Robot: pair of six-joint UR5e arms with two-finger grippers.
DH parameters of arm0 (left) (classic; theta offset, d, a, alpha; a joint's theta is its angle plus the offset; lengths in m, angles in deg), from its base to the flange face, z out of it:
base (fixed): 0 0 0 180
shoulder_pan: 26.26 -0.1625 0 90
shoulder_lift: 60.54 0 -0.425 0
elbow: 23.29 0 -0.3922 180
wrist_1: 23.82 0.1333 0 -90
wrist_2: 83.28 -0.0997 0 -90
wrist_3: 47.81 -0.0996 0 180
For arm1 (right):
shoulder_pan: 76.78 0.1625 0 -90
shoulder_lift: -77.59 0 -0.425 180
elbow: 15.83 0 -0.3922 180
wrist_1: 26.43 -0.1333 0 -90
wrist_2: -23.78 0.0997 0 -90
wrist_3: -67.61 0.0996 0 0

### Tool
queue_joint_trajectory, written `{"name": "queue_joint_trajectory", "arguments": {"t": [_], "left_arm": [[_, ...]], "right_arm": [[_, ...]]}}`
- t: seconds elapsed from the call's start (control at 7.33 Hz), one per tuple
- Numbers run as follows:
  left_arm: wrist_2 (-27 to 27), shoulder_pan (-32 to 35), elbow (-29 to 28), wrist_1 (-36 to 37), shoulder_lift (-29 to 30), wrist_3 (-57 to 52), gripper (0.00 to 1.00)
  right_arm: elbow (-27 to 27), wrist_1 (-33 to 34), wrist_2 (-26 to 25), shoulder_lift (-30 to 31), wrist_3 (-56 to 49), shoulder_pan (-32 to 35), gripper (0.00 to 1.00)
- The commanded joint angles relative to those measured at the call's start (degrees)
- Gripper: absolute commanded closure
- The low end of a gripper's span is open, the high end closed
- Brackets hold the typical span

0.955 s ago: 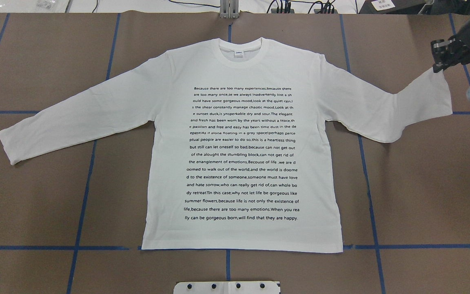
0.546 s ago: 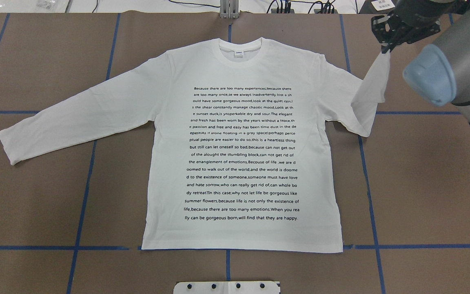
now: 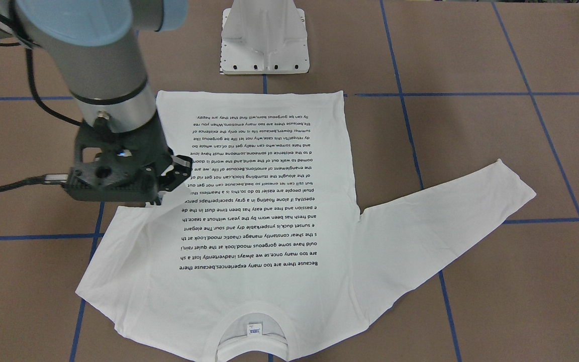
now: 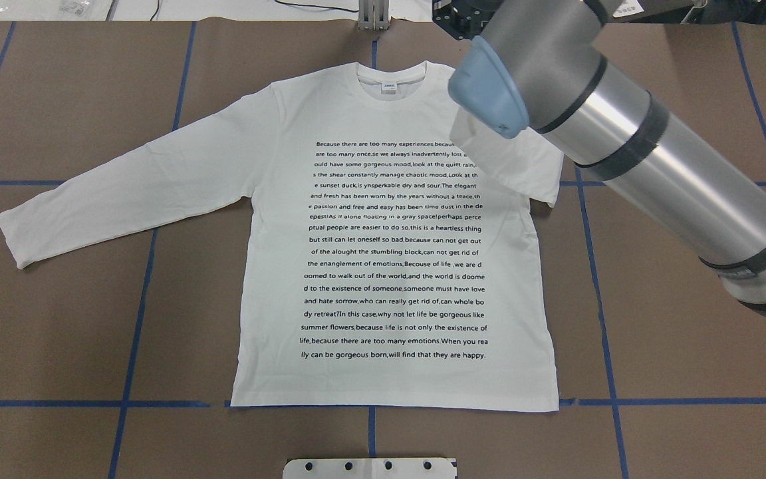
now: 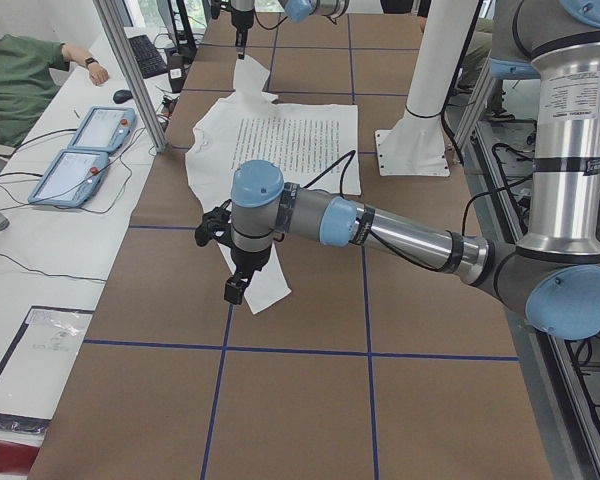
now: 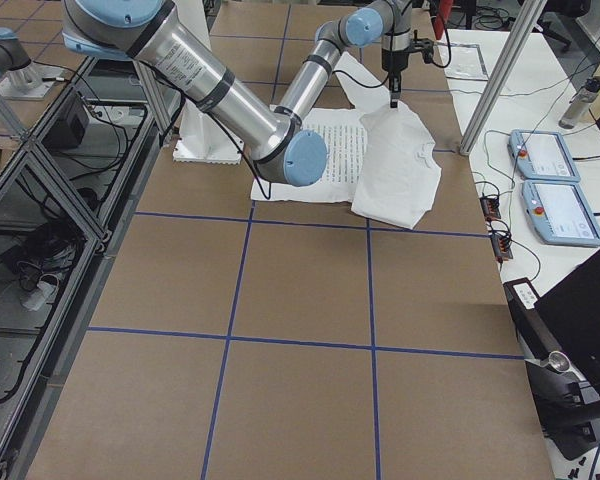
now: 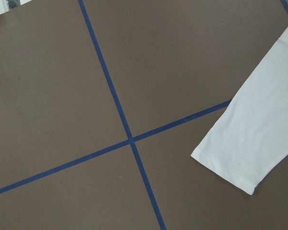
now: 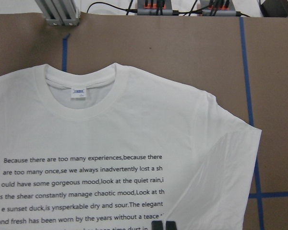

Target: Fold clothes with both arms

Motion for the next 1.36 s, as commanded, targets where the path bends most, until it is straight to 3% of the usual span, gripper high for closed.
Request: {"name": "queue_joint_trajectory", "arguments": {"t": [0.0, 0.41, 0.82, 0.96, 1.09, 1.23], "left_arm": [[0.0, -0.1, -0.3, -0.1, -0.1, 0.1, 0.00], [-0.1, -0.1, -0.4, -0.1, -0.1, 0.1, 0.00], [0.0, -0.1, -0.3, -0.1, -0.1, 0.1, 0.00], [-0.1, -0.1, -0.3, 0.0, 0.0, 0.1, 0.00], [-0.1, -0.1, -0.2, -0.1, 0.0, 0.1, 0.00], [-0.1, -0.1, -0.1, -0.1, 0.0, 0.1, 0.00]], "right_arm": [[-14.3, -15.1, -6.6, -6.4, 8.5, -7.7, 1.00], [-27.9, -26.7, -13.0, -10.9, 11.3, -13.5, 1.00], [-35.6, -29.9, -14.1, -16.0, 18.0, -14.6, 1.00], [-40.1, -32.3, -14.1, -18.4, 18.5, -14.6, 0.62], [-41.1, -32.3, -14.2, -19.5, 18.5, -14.6, 0.16], [-41.2, -32.3, -14.1, -19.8, 18.3, -14.5, 0.04]]}}
